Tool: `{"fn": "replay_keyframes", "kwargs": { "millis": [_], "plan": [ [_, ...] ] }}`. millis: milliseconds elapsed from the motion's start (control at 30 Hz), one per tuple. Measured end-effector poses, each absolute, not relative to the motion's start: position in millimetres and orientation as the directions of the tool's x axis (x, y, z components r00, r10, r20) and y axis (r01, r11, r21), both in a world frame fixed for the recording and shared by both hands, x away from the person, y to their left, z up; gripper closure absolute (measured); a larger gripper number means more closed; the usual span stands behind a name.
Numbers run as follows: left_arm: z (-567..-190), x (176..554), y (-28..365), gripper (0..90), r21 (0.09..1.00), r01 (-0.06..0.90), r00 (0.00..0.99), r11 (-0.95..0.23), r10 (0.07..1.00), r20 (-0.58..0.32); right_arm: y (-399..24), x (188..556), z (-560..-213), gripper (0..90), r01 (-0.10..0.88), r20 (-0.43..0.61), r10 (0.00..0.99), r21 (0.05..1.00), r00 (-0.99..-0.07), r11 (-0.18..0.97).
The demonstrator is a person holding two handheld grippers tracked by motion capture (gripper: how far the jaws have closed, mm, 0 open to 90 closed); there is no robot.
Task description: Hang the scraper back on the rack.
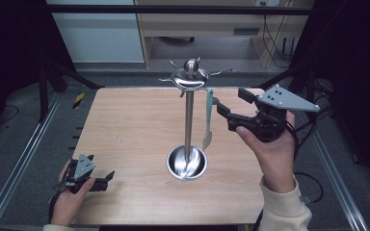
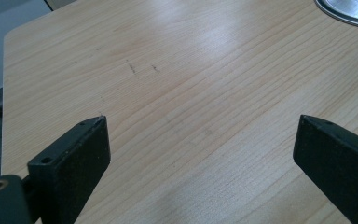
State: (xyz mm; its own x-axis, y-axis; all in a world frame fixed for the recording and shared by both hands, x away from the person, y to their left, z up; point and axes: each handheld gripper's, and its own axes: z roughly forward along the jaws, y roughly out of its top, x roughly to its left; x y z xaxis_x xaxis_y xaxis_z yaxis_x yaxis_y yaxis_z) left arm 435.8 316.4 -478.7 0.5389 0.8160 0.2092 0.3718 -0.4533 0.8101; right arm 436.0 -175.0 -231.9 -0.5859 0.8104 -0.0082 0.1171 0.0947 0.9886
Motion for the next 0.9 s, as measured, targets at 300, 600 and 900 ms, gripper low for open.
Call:
{"fn": "replay_keyframes", "kwargs": {
  "millis": [300, 600, 900],
  "plan": [
    [-475, 436, 317, 3.5, 0.827, 0.348, 0.522, -0.443, 0.824, 0.221, -183, 444, -241, 7.7, 0.078, -0.074, 0.872, 0.989, -0.484, 0.127],
    [-474, 436, 316, 3.4, 0.827, 0.341, 0.527, -0.447, 0.819, 0.225, -192, 451, -253, 7.1, 0.104, -0.057, 0.888, 0.988, -0.457, 0.117],
    [-472, 433, 321, 2.8, 0.842, 0.336, 0.503, -0.422, 0.836, 0.219, -196, 459, -265, 8.4, 0.154, -0.031, 0.907, 0.982, -0.419, 0.105]
  ]
}}
